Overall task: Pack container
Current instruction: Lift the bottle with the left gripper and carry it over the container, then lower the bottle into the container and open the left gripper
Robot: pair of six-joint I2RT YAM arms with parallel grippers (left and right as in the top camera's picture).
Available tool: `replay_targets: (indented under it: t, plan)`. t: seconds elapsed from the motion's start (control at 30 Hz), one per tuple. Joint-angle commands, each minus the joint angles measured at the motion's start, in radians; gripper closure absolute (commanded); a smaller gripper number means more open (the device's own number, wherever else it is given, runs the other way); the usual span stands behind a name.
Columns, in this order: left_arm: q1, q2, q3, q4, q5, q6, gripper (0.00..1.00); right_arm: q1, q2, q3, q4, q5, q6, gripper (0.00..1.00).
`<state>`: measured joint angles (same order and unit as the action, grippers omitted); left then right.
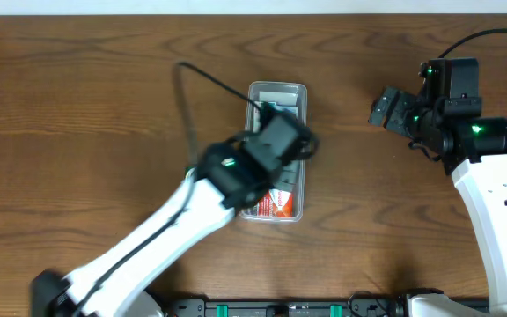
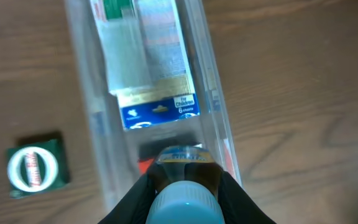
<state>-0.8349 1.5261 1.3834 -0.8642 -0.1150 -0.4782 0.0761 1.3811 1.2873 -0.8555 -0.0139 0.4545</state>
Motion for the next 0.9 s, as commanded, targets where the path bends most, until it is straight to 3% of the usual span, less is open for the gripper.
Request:
replay_targets:
  t: [0.0, 0.23, 0.43, 0.63, 0.87]
  plan:
    - [-0.006, 0.108, -0.005, 0.024, -0.063, -0.097, 0.74, -0.004, 0.000, 0.006, -0.002, 0.006, -0.011, 0.01]
    - [-0.006, 0.259, -0.005, 0.108, -0.073, -0.111, 0.74, -0.004, 0.000, 0.006, -0.002, 0.006, -0.011, 0.01]
    - [-0.006, 0.275, -0.005, 0.122, -0.072, -0.112, 0.73, -0.004, 0.000, 0.006, -0.002, 0.006, -0.011, 0.01]
    - [-0.006, 0.253, 0.008, 0.091, -0.047, -0.104, 0.45, -0.004, 0.000, 0.006, -0.002, 0.006, -0.011, 0.01]
    - [0.015, 0.090, 0.092, -0.061, -0.048, -0.075, 0.37, -0.004, 0.000, 0.006, -0.002, 0.006, -0.011, 0.01]
